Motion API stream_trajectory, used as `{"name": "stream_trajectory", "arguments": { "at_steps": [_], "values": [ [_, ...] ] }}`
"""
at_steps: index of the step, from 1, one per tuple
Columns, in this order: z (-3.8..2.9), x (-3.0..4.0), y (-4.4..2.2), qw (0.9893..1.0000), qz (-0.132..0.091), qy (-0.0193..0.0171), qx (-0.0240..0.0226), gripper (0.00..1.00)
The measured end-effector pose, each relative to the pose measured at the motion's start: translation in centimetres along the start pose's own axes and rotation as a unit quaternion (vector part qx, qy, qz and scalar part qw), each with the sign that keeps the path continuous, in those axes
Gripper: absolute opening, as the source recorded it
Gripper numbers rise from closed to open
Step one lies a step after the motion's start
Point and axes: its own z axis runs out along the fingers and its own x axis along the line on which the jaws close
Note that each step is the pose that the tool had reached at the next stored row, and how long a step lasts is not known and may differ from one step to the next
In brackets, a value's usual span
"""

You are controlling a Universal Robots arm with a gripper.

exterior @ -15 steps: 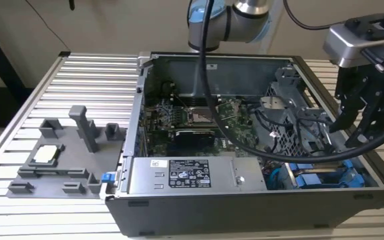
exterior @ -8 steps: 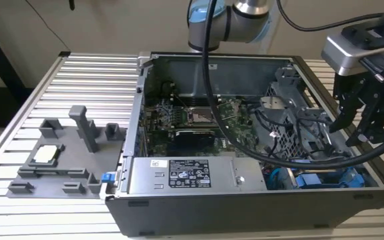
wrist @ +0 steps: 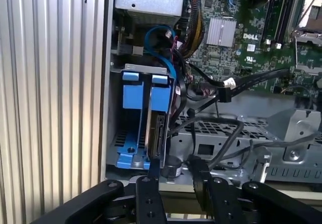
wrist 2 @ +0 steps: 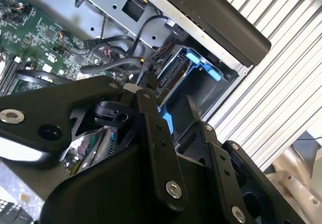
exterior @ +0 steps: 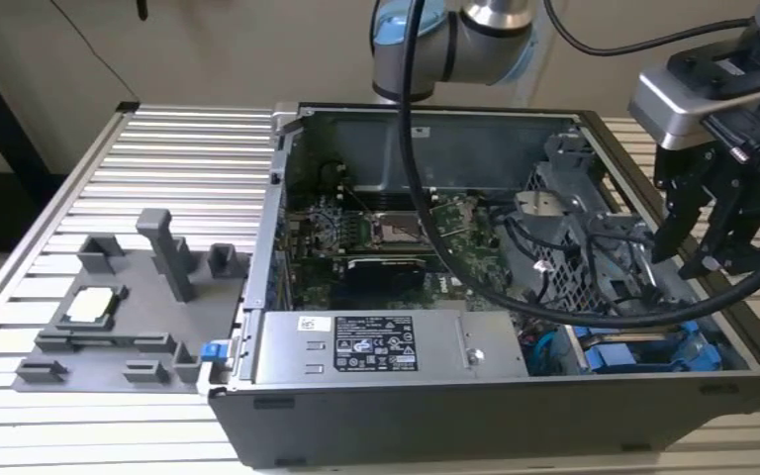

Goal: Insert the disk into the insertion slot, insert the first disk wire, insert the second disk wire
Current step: 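Insert the first disk wire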

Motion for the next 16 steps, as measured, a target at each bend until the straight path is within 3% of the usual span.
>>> {"name": "stream_trajectory", "arguments": {
  "at_steps": [4, 12, 16],
  "values": [
    [0.29, -0.55, 0.21, 1.0000, -0.005, -0.0009, 0.0054, 0.40],
    [0.95, -1.26, 0.51, 0.9997, -0.016, -0.0031, 0.0208, 0.40],
    [0.98, -1.27, 0.52, 0.9996, -0.016, -0.0030, 0.0216, 0.40]
  ]
}}
